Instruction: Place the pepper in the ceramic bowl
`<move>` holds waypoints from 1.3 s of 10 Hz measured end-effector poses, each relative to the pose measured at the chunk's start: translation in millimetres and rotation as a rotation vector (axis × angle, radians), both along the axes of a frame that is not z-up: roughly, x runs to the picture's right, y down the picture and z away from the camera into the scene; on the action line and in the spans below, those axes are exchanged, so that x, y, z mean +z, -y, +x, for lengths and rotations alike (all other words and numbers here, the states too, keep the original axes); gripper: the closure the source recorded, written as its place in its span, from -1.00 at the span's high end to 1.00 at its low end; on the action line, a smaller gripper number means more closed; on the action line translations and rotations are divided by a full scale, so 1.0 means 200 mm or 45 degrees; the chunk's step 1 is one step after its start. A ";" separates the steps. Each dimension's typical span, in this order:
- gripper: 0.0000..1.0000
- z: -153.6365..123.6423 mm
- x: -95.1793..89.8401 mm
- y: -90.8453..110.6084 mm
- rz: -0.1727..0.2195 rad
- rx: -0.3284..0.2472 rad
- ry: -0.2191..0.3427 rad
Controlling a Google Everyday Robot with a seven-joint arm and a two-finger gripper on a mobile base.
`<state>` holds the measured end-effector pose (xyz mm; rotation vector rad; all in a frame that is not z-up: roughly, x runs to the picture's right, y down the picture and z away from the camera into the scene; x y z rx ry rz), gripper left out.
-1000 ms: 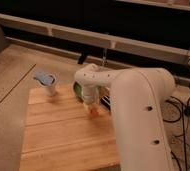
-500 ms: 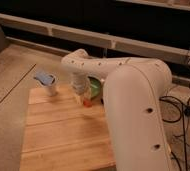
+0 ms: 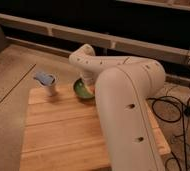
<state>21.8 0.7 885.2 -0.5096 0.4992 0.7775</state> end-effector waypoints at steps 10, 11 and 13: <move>-0.86 -0.15 0.33 0.16 0.033 -0.090 0.141; -0.77 -0.15 0.33 0.16 0.033 -0.090 0.141; -0.61 -0.15 0.33 0.16 0.033 -0.090 0.141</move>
